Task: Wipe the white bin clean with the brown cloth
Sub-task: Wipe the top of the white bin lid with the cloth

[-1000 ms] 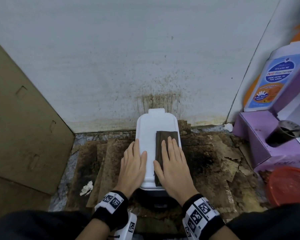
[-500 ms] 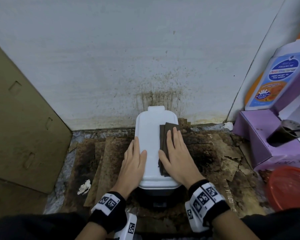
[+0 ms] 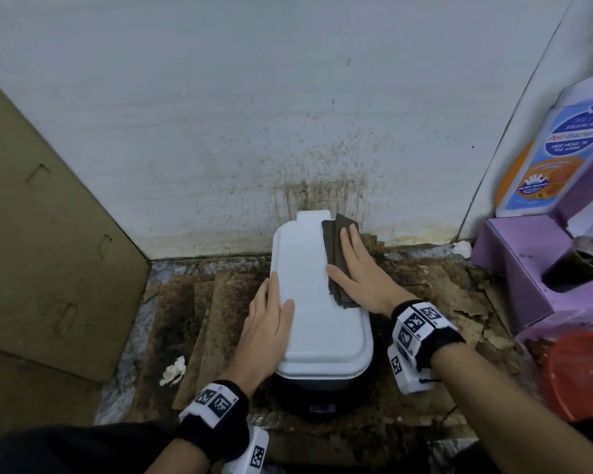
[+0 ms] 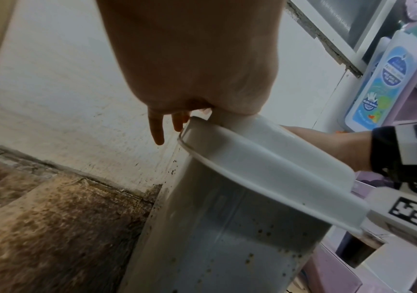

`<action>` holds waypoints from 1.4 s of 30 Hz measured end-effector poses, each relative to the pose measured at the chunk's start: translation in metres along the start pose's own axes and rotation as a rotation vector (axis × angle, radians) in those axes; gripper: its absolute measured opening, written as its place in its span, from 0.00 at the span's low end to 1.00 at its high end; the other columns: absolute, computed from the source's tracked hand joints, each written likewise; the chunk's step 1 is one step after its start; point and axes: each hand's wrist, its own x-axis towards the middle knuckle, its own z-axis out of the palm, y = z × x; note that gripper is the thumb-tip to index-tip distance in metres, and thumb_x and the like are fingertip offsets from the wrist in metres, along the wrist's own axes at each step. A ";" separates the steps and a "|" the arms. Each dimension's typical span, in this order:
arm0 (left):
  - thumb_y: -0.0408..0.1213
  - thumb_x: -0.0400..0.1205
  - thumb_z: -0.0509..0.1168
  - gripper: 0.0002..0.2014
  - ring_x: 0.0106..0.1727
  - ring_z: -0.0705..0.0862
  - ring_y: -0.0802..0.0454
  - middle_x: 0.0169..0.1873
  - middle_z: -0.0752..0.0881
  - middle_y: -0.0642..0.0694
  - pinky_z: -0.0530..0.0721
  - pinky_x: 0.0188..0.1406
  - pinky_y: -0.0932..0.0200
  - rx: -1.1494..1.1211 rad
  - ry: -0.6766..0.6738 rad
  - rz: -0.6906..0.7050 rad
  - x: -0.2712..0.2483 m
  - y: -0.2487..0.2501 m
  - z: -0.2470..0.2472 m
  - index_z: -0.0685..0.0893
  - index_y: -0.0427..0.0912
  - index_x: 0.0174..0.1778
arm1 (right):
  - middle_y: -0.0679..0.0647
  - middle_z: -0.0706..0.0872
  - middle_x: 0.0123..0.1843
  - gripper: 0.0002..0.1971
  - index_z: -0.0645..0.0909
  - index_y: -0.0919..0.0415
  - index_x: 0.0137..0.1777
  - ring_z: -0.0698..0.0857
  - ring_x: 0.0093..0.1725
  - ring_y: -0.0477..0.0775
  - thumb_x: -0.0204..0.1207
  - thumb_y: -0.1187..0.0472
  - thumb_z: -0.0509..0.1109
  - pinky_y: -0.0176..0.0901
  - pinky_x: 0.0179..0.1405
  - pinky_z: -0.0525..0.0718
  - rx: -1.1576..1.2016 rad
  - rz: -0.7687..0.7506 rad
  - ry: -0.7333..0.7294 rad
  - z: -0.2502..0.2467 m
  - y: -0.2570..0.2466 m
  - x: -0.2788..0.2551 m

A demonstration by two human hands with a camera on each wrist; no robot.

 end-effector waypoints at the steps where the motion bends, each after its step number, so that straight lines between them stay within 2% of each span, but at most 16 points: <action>1: 0.59 0.93 0.44 0.33 0.91 0.49 0.57 0.92 0.48 0.58 0.57 0.88 0.47 0.006 0.007 0.001 0.000 0.000 0.000 0.43 0.56 0.93 | 0.43 0.24 0.88 0.44 0.30 0.53 0.89 0.39 0.90 0.46 0.89 0.38 0.56 0.50 0.90 0.51 0.009 0.000 0.018 0.003 -0.001 -0.004; 5: 0.58 0.93 0.44 0.33 0.90 0.50 0.58 0.91 0.49 0.58 0.56 0.86 0.50 0.015 0.018 0.009 0.002 -0.002 0.002 0.43 0.56 0.93 | 0.42 0.23 0.88 0.43 0.30 0.53 0.89 0.36 0.90 0.45 0.89 0.37 0.54 0.50 0.90 0.49 0.025 0.023 0.073 0.018 -0.007 -0.029; 13: 0.62 0.90 0.41 0.35 0.90 0.50 0.58 0.91 0.48 0.58 0.57 0.89 0.45 -0.013 0.026 0.015 0.000 -0.001 0.004 0.42 0.56 0.93 | 0.36 0.23 0.87 0.40 0.30 0.46 0.89 0.31 0.88 0.38 0.90 0.40 0.53 0.44 0.89 0.44 -0.010 0.034 0.300 0.076 -0.027 -0.103; 19: 0.60 0.91 0.43 0.34 0.90 0.48 0.62 0.91 0.47 0.61 0.55 0.90 0.46 -0.058 0.032 0.020 0.000 -0.002 0.004 0.42 0.58 0.93 | 0.32 0.23 0.86 0.42 0.29 0.44 0.88 0.32 0.88 0.38 0.88 0.36 0.54 0.42 0.88 0.42 -0.014 0.072 0.380 0.089 -0.037 -0.111; 25: 0.61 0.91 0.43 0.34 0.90 0.49 0.61 0.91 0.48 0.62 0.56 0.90 0.43 -0.062 0.023 0.011 0.002 -0.004 0.004 0.42 0.60 0.93 | 0.41 0.26 0.89 0.39 0.31 0.46 0.89 0.35 0.89 0.41 0.89 0.37 0.51 0.43 0.88 0.44 -0.011 0.055 0.246 0.055 -0.027 -0.074; 29: 0.60 0.92 0.44 0.33 0.90 0.49 0.59 0.91 0.48 0.61 0.56 0.90 0.43 -0.051 0.013 0.008 0.002 -0.002 0.003 0.42 0.59 0.93 | 0.39 0.26 0.89 0.39 0.32 0.47 0.90 0.38 0.90 0.43 0.90 0.38 0.51 0.49 0.90 0.49 0.059 0.052 0.112 0.023 -0.011 -0.035; 32: 0.60 0.93 0.44 0.33 0.90 0.49 0.59 0.91 0.47 0.61 0.56 0.89 0.43 -0.042 0.004 0.002 0.002 -0.001 0.001 0.42 0.59 0.93 | 0.41 0.26 0.89 0.39 0.32 0.47 0.90 0.37 0.89 0.42 0.90 0.38 0.51 0.50 0.90 0.47 0.048 0.039 0.052 0.008 -0.003 -0.013; 36: 0.60 0.93 0.43 0.32 0.90 0.50 0.59 0.91 0.48 0.61 0.57 0.89 0.40 -0.035 0.003 -0.005 0.002 -0.001 0.002 0.42 0.60 0.93 | 0.40 0.26 0.89 0.39 0.32 0.48 0.90 0.37 0.89 0.42 0.90 0.39 0.52 0.46 0.89 0.46 0.083 0.033 0.054 0.009 -0.001 -0.012; 42: 0.59 0.93 0.44 0.32 0.90 0.51 0.58 0.91 0.50 0.61 0.58 0.88 0.43 -0.023 0.027 0.003 0.001 -0.001 0.003 0.44 0.59 0.93 | 0.40 0.27 0.89 0.36 0.32 0.49 0.90 0.32 0.87 0.38 0.92 0.45 0.51 0.41 0.87 0.42 0.099 0.062 0.139 0.033 -0.015 -0.049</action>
